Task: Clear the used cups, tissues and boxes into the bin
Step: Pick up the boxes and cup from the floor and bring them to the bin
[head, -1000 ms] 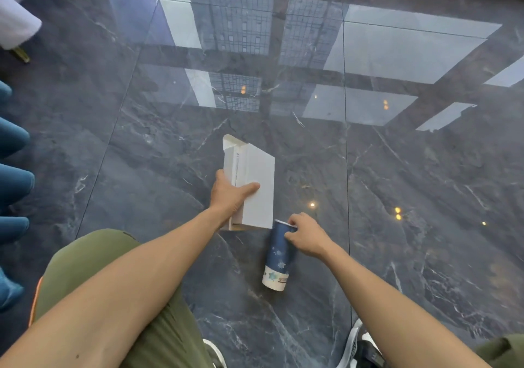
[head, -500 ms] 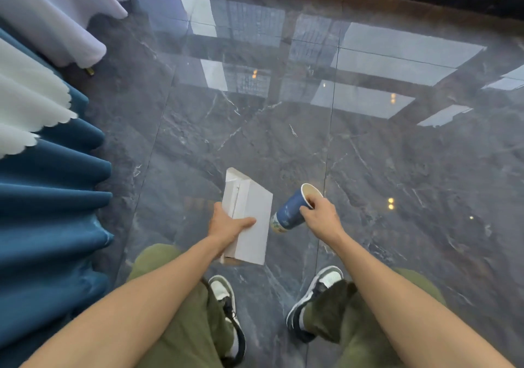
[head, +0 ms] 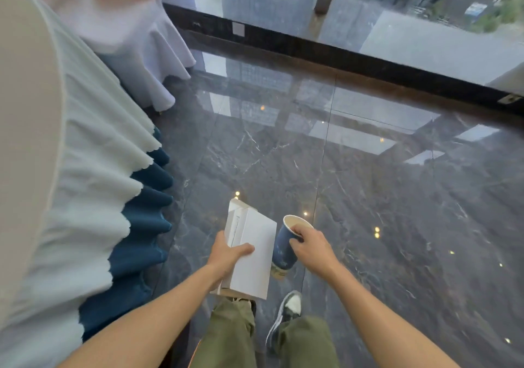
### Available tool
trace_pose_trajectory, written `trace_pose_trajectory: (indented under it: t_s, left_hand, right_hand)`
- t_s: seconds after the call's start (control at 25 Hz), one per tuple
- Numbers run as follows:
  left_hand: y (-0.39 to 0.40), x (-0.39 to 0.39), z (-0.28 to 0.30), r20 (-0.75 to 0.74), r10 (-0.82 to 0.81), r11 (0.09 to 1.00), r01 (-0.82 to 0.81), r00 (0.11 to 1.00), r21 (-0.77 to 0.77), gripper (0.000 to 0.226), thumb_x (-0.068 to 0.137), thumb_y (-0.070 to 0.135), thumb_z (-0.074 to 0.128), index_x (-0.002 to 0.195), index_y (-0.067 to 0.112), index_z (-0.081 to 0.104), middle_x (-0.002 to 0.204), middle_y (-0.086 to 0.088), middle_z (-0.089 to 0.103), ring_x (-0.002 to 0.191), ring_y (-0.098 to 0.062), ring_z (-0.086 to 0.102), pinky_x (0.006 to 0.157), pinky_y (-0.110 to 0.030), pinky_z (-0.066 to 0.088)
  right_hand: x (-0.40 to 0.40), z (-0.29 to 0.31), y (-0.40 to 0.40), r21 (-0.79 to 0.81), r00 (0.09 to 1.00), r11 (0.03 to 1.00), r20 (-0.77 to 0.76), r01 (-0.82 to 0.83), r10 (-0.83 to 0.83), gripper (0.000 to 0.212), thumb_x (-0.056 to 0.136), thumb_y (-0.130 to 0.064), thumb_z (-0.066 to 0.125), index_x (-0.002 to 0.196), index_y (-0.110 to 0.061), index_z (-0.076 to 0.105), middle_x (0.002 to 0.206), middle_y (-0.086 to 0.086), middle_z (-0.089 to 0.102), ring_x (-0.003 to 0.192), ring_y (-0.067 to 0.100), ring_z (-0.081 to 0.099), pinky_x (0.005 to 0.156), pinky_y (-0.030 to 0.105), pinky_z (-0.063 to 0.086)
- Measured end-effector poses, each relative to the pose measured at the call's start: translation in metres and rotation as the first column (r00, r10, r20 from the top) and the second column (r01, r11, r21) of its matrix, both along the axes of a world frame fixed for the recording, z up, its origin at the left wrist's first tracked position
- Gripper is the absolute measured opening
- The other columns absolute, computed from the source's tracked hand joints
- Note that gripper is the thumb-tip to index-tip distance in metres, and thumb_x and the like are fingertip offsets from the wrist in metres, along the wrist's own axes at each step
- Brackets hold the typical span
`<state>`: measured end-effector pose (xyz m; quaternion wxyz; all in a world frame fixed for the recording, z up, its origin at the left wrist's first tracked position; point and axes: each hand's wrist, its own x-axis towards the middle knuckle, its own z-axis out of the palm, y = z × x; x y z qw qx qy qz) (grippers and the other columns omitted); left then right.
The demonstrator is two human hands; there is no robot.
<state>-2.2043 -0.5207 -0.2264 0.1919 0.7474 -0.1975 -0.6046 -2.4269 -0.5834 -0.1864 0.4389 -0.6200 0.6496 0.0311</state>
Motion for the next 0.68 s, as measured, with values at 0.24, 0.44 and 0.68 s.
trace_pose_trajectory:
  t_s: [0.24,0.44,0.68]
  left_hand:
    - [0.074,0.032,0.055,0.010,0.074,0.992,-0.072,0.997,-0.101,0.065,0.083,0.033,0.081,0.134,0.021,0.042,0.124,-0.006,0.060,0.106,-0.024,0.064,0.083,-0.039,0.054]
    - [0.159,0.054,0.090,0.102,0.136,0.973,-0.114,0.985,-0.200,0.072,0.081,0.036,0.084,0.137,0.020,0.041,0.124,-0.005,0.059,0.110,-0.025,0.062,0.092,-0.041,0.054]
    - [0.268,0.071,0.114,0.127,0.239,0.951,-0.206,0.963,-0.232,0.073,0.081,0.034,0.086,0.135,0.020,0.039,0.123,-0.004,0.057,0.112,-0.024,0.060,0.096,-0.044,0.053]
  right_hand:
    - [0.041,0.060,0.055,-0.046,0.984,0.985,0.063,-0.165,0.167,0.022,0.086,-0.019,0.049,0.100,-0.029,0.062,0.098,0.000,0.068,0.086,0.023,0.065,0.068,0.038,0.057]
    - [0.068,0.088,0.116,-0.123,0.948,0.950,0.102,-0.288,0.301,0.017,0.086,-0.011,0.055,0.084,-0.028,0.058,0.087,0.003,0.065,0.078,0.023,0.061,0.063,0.034,0.047]
    - [0.092,0.091,0.203,-0.169,0.949,0.943,0.088,-0.287,0.304,0.005,0.085,-0.015,0.059,0.083,-0.015,0.063,0.087,0.005,0.066,0.078,0.026,0.063,0.069,0.043,0.055]
